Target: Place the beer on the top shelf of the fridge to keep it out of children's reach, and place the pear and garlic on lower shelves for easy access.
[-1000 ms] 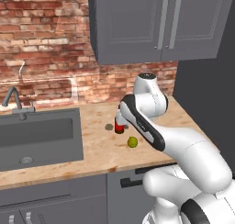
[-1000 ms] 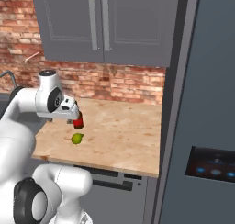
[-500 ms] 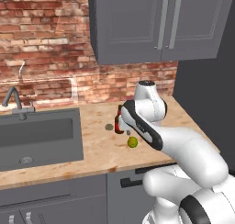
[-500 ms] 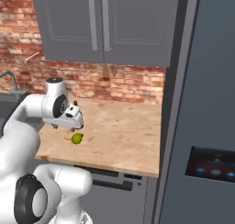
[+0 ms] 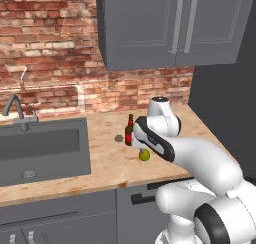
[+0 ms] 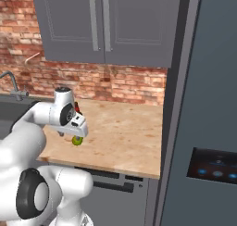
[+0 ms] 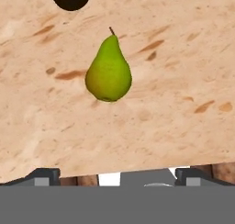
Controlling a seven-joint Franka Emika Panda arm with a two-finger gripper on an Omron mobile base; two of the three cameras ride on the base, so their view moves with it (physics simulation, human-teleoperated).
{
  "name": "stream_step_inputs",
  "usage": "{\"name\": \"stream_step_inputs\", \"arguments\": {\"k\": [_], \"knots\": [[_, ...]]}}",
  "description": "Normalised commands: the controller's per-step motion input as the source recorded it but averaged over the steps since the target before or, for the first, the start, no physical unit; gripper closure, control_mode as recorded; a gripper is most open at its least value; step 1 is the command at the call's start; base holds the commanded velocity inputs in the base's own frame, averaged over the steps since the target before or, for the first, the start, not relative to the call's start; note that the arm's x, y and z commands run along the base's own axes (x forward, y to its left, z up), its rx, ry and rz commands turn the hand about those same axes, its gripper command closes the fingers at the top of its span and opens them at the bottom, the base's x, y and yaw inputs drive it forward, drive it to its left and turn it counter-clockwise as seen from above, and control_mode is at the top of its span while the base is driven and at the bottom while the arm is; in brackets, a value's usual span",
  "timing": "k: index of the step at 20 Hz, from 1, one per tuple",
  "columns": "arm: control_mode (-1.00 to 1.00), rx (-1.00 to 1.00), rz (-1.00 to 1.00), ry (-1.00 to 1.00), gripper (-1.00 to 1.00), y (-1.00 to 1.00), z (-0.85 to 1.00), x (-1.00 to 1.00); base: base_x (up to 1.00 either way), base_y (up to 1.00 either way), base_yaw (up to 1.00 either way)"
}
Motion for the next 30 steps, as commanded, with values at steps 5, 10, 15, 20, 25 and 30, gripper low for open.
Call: {"name": "stream_step_inputs", "arguments": {"k": [5, 10, 15, 20, 25, 30], "knots": [[-1.0, 0.0, 0.0, 0.0, -1.0, 0.0, -0.14, 0.21, 0.0, 0.0, 0.0], [-1.0, 0.0, 0.0, 0.0, -1.0, 0.0, -0.17, 0.22, 0.0, 0.0, 0.0], [-1.0, 0.0, 0.0, 0.0, -1.0, 0.0, -0.25, 0.16, 0.0, 0.0, 0.0], [-1.0, 0.0, 0.0, 0.0, -1.0, 0.0, -0.28, 0.11, 0.0, 0.0, 0.0], [-1.0, 0.0, 0.0, 0.0, -1.0, 0.0, -0.24, 0.12, 0.0, 0.0, 0.0], [-1.0, 0.0, 0.0, 0.0, -1.0, 0.0, -0.2, 0.14, 0.0, 0.0, 0.0]]}}
